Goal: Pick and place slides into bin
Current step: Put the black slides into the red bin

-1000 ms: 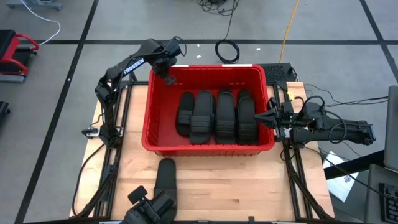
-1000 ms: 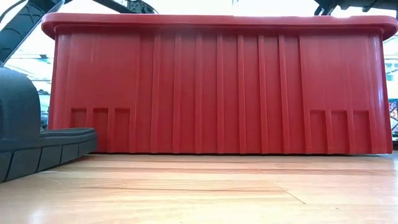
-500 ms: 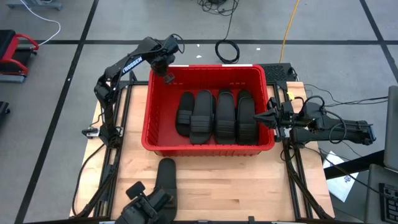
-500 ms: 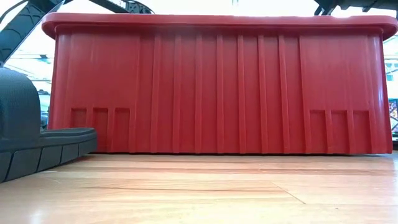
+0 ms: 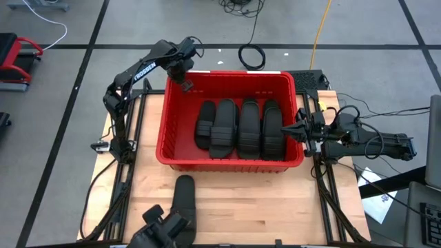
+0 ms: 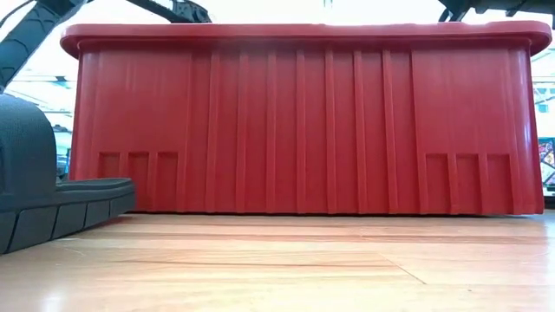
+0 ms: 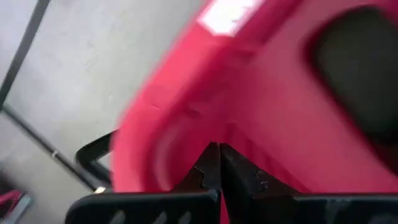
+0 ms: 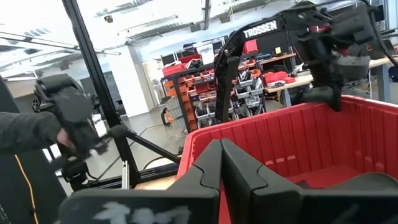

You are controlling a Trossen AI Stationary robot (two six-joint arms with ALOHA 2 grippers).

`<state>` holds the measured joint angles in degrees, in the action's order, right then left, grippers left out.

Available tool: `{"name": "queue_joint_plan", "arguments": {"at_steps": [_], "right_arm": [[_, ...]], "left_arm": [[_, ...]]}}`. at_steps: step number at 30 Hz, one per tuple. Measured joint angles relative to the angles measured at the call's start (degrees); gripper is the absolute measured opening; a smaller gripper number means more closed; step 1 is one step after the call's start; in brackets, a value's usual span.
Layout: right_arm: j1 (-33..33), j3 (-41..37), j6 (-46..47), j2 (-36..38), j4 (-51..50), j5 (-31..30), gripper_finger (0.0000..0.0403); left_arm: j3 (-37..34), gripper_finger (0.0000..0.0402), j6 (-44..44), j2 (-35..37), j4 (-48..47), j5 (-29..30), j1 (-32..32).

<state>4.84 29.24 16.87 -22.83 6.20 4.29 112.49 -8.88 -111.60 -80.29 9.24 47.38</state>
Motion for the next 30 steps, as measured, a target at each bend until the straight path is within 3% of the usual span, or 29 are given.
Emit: {"name": "queue_joint_plan", "arguments": {"at_steps": [7, 13, 15, 21, 26, 30], "right_arm": [[0.00, 0.00, -1.03, 0.00, -0.03, 0.34, 0.0000], [0.00, 0.01, -1.26, 0.00, -0.39, 2.44, 0.0000], [-0.02, 0.01, -1.37, 0.02, -0.39, 3.95, 0.0000], [-0.02, 0.00, -1.47, 0.00, -0.39, 8.41, 0.0000], [-0.02, 0.01, -1.02, 0.01, -0.42, 13.72, 0.0000], [-0.02, 0.01, 0.48, 0.00, -0.44, 17.37, 0.0000]], "left_arm": [[0.21, 0.0000, -2.37, 12.33, -0.63, -6.41, -6.86], [0.32, 0.0000, 5.72, 27.81, -2.02, -13.11, -16.75], [0.32, 0.0000, 10.10, 31.95, -3.35, -10.27, -22.25], [0.25, 0.0000, 28.95, 39.20, -7.69, 6.36, -46.05], [-3.98, 0.0000, 41.28, 38.61, -4.86, 7.67, -65.64], [-11.44, 0.0000, 46.05, 35.06, 2.19, 6.77, -75.46]]}}
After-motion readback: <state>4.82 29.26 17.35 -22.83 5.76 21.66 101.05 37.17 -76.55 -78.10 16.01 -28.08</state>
